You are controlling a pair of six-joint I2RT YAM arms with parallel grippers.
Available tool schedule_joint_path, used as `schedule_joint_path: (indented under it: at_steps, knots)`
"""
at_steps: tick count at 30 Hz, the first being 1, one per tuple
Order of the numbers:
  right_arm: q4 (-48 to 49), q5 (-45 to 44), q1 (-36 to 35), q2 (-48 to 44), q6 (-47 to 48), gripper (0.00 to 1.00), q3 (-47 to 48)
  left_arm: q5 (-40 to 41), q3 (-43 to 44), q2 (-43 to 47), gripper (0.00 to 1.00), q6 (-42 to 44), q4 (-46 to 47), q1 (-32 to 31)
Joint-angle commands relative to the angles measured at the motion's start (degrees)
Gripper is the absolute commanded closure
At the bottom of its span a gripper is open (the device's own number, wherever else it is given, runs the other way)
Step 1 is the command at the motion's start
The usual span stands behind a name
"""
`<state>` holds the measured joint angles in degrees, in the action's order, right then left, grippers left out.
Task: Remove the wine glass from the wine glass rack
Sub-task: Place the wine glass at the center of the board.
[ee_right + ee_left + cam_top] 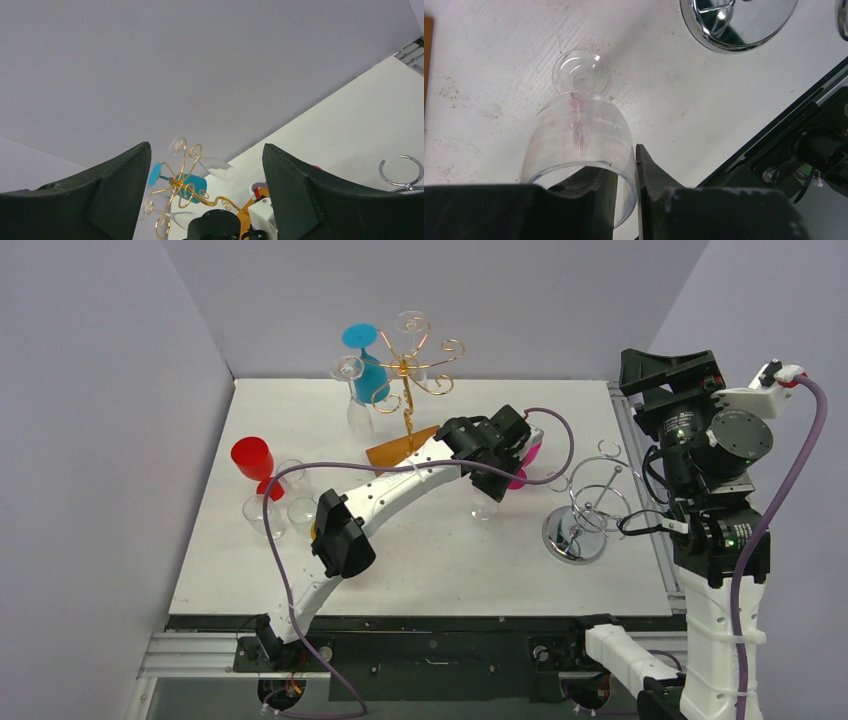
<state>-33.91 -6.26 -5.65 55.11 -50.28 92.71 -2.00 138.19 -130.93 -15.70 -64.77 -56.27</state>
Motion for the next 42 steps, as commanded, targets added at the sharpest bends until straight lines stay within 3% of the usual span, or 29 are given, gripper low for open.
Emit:
schedule_joint_path:
  at_steps: [1, 7, 9, 15, 19, 42]
  knots:
    - [2.0, -1.2, 0.3, -0.1, 0.4, 0.23, -1.5, 0.1, 4.6, -1.5, 1.00, 1.4, -2.9, -0.2]
    - [2.5, -0.4, 0.4, 0.0, 0.0, 0.23, -2.1, 1.1, 4.7, -2.5, 1.00, 1.3, -3.0, -0.1]
    - [2.6, -0.3, 0.4, 0.1, 0.0, 0.23, -2.3, 1.2, 4.8, -2.6, 0.95, 1.2, -2.9, -0.1]
    - [2.9, 0.1, 0.4, 0.2, -0.3, 0.23, -2.5, 1.5, 6.4, -2.1, 0.66, 1.2, -2.4, -0.1]
    - [2.9, 0.3, 0.4, 0.3, -0.2, 0.23, -2.4, 1.5, 8.0, -1.5, 0.56, 1.1, -2.3, -0.1]
    - [3.3, 1.3, 0.4, -0.2, -1.0, 0.23, -2.3, -2.0, 9.5, 7.4, 0.46, 0.4, -0.1, -0.1]
